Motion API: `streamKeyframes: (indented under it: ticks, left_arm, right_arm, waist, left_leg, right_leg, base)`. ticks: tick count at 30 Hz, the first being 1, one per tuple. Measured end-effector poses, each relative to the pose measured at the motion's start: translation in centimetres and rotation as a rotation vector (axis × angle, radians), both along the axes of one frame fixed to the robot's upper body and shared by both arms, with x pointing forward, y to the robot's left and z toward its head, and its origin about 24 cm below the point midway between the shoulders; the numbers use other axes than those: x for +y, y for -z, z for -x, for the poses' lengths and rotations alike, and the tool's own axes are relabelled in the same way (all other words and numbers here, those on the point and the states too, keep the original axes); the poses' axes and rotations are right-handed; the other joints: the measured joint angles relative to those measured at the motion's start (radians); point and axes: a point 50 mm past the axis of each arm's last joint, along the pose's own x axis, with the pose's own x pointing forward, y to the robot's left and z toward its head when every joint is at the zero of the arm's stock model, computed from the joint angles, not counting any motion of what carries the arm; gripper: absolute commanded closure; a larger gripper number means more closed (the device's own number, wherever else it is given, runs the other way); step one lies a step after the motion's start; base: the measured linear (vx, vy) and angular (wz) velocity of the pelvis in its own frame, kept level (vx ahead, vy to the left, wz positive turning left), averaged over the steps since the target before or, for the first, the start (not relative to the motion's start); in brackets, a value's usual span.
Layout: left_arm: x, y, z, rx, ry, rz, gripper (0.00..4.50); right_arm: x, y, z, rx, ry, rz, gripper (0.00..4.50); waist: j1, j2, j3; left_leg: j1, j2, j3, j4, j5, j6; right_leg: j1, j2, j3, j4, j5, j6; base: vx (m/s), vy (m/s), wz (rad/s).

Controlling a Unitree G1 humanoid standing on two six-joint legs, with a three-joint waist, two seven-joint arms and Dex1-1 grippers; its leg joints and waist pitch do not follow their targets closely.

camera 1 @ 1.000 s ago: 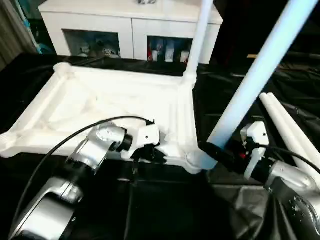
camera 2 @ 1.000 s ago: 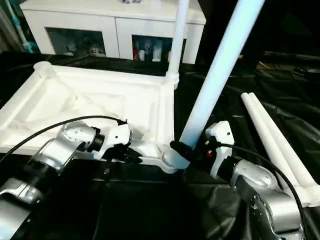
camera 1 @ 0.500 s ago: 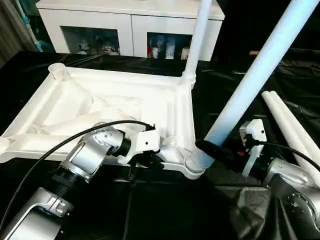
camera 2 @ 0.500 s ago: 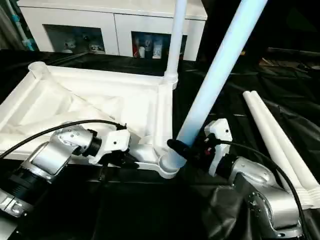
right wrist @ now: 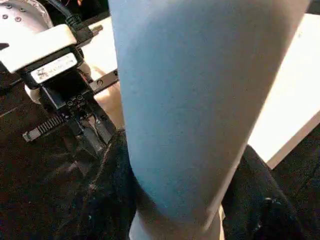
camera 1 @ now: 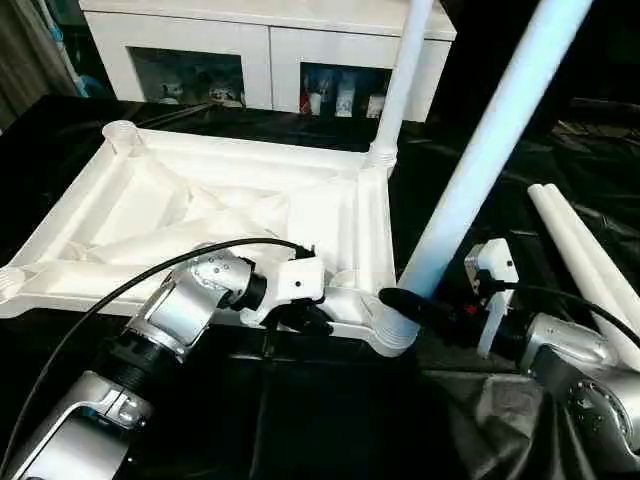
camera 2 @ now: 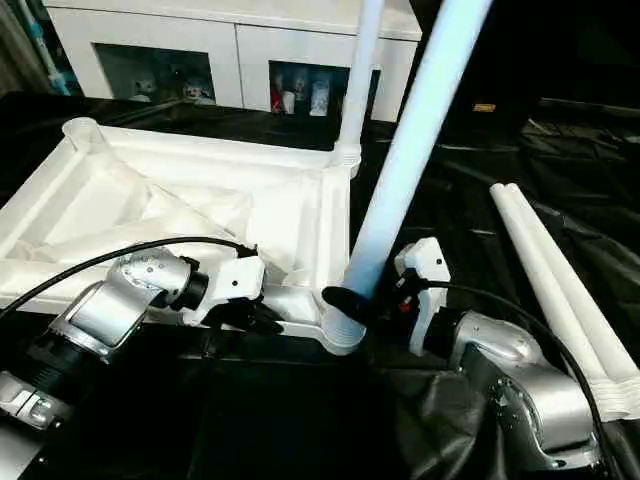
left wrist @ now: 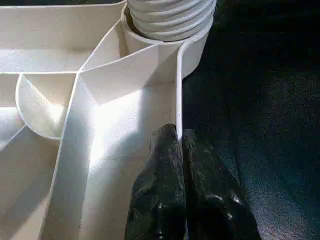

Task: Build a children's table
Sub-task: Insert table leg to table base

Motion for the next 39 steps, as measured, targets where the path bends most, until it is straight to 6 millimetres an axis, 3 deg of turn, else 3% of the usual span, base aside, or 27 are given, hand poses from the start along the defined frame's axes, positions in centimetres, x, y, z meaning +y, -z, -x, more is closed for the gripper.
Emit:
streamKeyframes:
  ticks: [11, 24, 39]
  left_arm:
    - [0.1, 0.0, 0.0, -0.006, 0.002, -0.001, 4.50]
    - [0.0, 0.1, 0.0, 0.001, -0.001, 0.010, 4.50]
    - [-0.1, 0.2, -0.1, 0.009, -0.016, 0.019, 4.50]
  right_arm:
    - [-0.3, 0.8, -0.4, 0.012, 0.052, -0.078, 2.64]
    - [-0.6, 2.0, 0.8, -0.008, 0.144, -0.170, 2.64]
    - [0.3, 2.2, 2.1, -0.077, 0.187, -0.122, 2.65]
  waist:
    - [0.000, -0.002, -0.001]
    - [0.005, -0.001, -0.001]
    - [0.008, -0.003, 0.001]
  left_leg:
    - [0.000, 0.000, 0.000, 0.000, 0.000, 0.000]
    - [0.000, 0.000, 0.000, 0.000, 0.000, 0.000]
    - [0.000, -0.001, 0.000, -0.007, 0.000, 0.000]
  right_leg:
    - [0.000, 0.000, 0.000, 0.000, 0.000, 0.000]
    - [0.000, 0.000, 0.000, 0.000, 0.003, -0.004]
    - [0.000, 0.000, 0.000, -0.010, 0.000, 0.001]
  base:
    - [0.000, 0.000, 0.00]
    - [0.000, 0.000, 0.00]
    - [0.000, 0.000, 0.00]
